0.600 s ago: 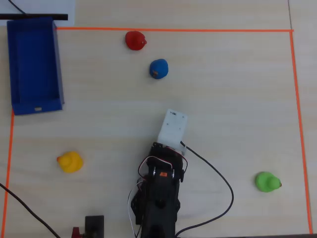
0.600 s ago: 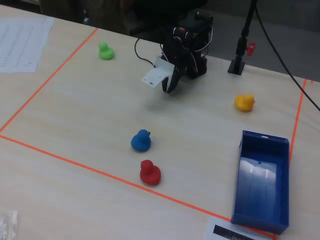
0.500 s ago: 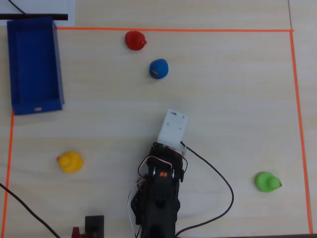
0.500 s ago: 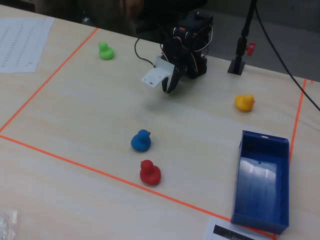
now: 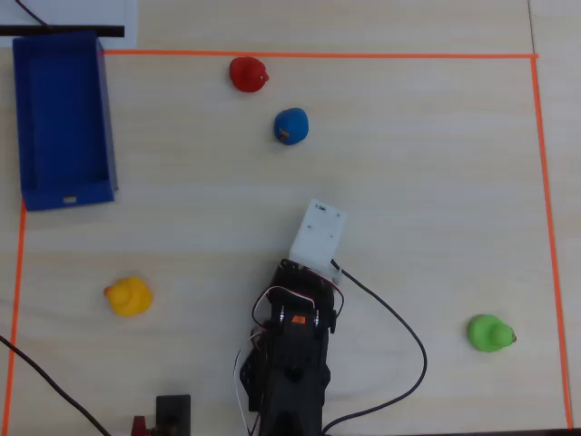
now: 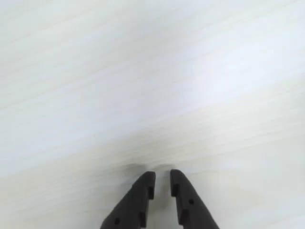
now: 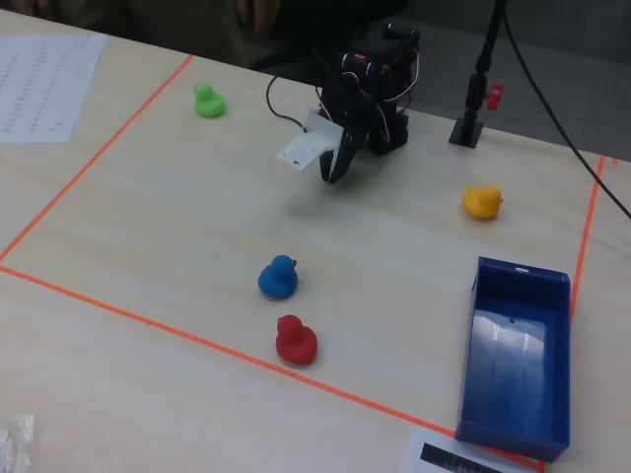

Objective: Grasp blue duck and put it into box.

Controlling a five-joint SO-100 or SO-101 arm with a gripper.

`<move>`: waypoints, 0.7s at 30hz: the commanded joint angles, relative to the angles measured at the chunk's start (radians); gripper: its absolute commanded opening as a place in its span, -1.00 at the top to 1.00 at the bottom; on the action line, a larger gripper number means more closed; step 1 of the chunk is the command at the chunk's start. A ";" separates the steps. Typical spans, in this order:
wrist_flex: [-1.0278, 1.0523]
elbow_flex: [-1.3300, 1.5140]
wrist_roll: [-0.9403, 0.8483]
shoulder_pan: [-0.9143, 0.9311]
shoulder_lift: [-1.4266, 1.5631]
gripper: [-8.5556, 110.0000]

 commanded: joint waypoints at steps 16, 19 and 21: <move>-0.256 -0.643 -0.057 0.067 -0.603 0.56; -0.443 -0.769 -0.115 0.092 -0.769 0.49; -0.586 -0.801 -0.153 0.100 -0.844 0.47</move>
